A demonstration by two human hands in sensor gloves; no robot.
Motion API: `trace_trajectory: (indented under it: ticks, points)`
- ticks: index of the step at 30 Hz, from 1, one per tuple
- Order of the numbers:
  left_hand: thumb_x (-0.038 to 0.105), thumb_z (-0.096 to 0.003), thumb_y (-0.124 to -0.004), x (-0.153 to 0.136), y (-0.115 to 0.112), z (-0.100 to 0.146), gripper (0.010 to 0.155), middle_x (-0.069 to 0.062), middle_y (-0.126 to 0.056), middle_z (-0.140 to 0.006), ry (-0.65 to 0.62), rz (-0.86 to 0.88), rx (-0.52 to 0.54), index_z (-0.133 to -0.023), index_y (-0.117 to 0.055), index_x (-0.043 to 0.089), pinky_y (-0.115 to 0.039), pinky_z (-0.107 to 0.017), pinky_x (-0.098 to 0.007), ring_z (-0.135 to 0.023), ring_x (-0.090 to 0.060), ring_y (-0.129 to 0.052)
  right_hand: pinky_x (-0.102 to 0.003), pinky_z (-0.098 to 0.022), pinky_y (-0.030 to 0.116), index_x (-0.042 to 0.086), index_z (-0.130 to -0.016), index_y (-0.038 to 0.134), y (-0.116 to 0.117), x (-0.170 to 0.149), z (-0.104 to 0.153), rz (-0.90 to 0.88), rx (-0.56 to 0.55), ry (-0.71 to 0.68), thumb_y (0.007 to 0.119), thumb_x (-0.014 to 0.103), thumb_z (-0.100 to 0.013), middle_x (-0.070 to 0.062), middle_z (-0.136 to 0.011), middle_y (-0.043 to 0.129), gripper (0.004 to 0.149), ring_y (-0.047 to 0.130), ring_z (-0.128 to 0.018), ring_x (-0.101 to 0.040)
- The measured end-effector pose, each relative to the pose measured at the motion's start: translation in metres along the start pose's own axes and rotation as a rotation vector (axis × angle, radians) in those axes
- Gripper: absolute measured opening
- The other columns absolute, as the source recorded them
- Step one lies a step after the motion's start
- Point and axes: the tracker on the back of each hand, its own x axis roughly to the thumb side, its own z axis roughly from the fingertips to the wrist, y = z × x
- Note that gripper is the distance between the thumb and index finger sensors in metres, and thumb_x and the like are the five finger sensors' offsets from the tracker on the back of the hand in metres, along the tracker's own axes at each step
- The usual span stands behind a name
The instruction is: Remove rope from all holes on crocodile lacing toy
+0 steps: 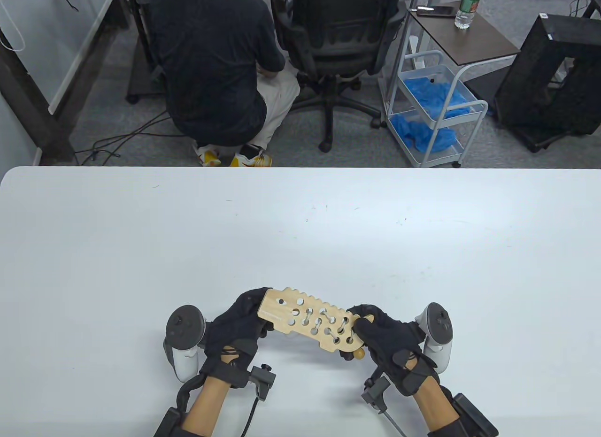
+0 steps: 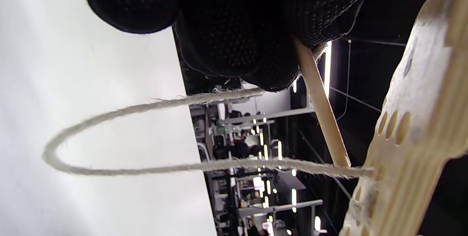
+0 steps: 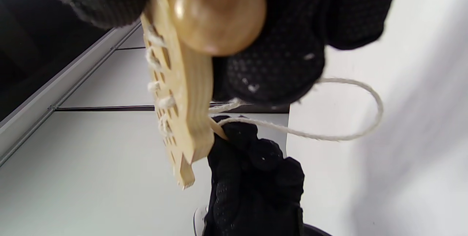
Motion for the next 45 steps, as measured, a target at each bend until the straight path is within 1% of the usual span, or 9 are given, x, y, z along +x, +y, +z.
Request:
trace_trajectory:
  ticks: [3,10,16,18,25,34,38,41,45]
  points:
    - [0.037,-0.0461,-0.081,-0.001,-0.002,-0.001,0.042,0.007,-0.102,-0.076,-0.015,0.048,-0.038,-0.087,-0.084,0.039,-0.088,-0.041,-0.036,-0.054,-0.01,-0.099,-0.057,-0.043,0.08,0.008,-0.08,0.076,0.001,-0.001,0.0,-0.002,0.011,0.002,0.08,0.038,-0.042,-0.018,-0.06,0.098,0.048,0.102,-0.037,-0.031]
    - [0.036,-0.0472,-0.079,-0.005,-0.004,-0.002,0.042,0.008,-0.1,-0.078,-0.003,0.134,-0.079,-0.089,-0.082,0.04,-0.087,-0.043,-0.036,-0.057,-0.01,-0.098,-0.057,-0.043,0.079,0.009,-0.08,0.076,0.004,-0.002,-0.001,-0.031,0.058,0.009,0.08,0.038,-0.042,-0.018,-0.06,0.098,0.048,0.102,-0.038,-0.031]
    - [0.033,-0.0479,-0.077,-0.008,-0.01,-0.005,0.042,0.007,-0.1,-0.079,-0.01,0.219,-0.177,-0.09,-0.081,0.039,-0.086,-0.045,-0.038,-0.058,-0.011,-0.098,-0.058,-0.043,0.079,0.009,-0.08,0.076,0.007,-0.001,-0.001,-0.046,0.073,0.003,0.079,0.038,-0.042,-0.017,-0.06,0.098,0.048,0.102,-0.038,-0.031]
    - [0.033,-0.0486,-0.077,-0.008,-0.011,-0.006,0.042,0.007,-0.1,-0.08,-0.011,0.216,-0.205,-0.09,-0.081,0.039,-0.086,-0.046,-0.039,-0.059,-0.011,-0.098,-0.058,-0.043,0.079,0.009,-0.08,0.076,0.008,-0.001,-0.001,-0.044,0.082,0.0,0.079,0.038,-0.042,-0.017,-0.061,0.098,0.048,0.102,-0.038,-0.031]
    - [0.039,-0.048,-0.08,-0.005,-0.015,-0.004,0.041,0.006,-0.094,-0.085,-0.031,0.161,-0.199,-0.088,-0.085,0.045,-0.08,-0.057,-0.045,-0.067,-0.013,-0.093,-0.058,-0.043,0.079,0.009,-0.08,0.076,0.01,-0.003,-0.002,-0.046,0.097,0.003,0.079,0.038,-0.042,-0.017,-0.061,0.098,0.048,0.102,-0.039,-0.031]
    - [0.041,-0.0477,-0.081,0.003,-0.03,0.003,0.041,0.004,-0.089,-0.09,-0.076,0.127,-0.236,-0.088,-0.085,0.046,-0.076,-0.062,-0.05,-0.071,-0.014,-0.089,-0.058,-0.044,0.079,0.009,-0.08,0.075,0.011,-0.01,-0.002,-0.024,0.108,0.032,0.079,0.038,-0.042,-0.017,-0.061,0.097,0.048,0.102,-0.039,-0.031]
    - [0.04,-0.0476,-0.082,0.004,-0.031,0.004,0.041,0.004,-0.088,-0.091,-0.091,0.14,-0.227,-0.088,-0.086,0.046,-0.075,-0.063,-0.05,-0.072,-0.014,-0.088,-0.059,-0.044,0.078,0.009,-0.08,0.075,0.01,-0.01,-0.002,-0.034,0.105,0.029,0.079,0.038,-0.042,-0.017,-0.062,0.097,0.048,0.102,-0.04,-0.032]
    - [0.038,-0.0476,-0.083,0.005,-0.031,0.004,0.042,0.004,-0.089,-0.09,-0.1,0.154,-0.235,-0.089,-0.086,0.045,-0.074,-0.064,-0.052,-0.071,-0.014,-0.089,-0.059,-0.045,0.078,0.009,-0.08,0.075,0.01,-0.01,-0.002,-0.031,0.101,0.031,0.079,0.038,-0.042,-0.017,-0.062,0.097,0.048,0.102,-0.041,-0.032]
    - [0.028,-0.051,-0.079,0.009,-0.032,0.003,0.047,0.003,-0.087,-0.095,-0.145,0.19,-0.28,-0.096,-0.081,0.041,-0.072,-0.066,-0.055,-0.077,-0.016,-0.088,-0.06,-0.046,0.077,0.01,-0.08,0.075,0.009,-0.01,-0.002,-0.039,0.087,0.028,0.078,0.038,-0.042,-0.017,-0.064,0.097,0.048,0.102,-0.043,-0.033]
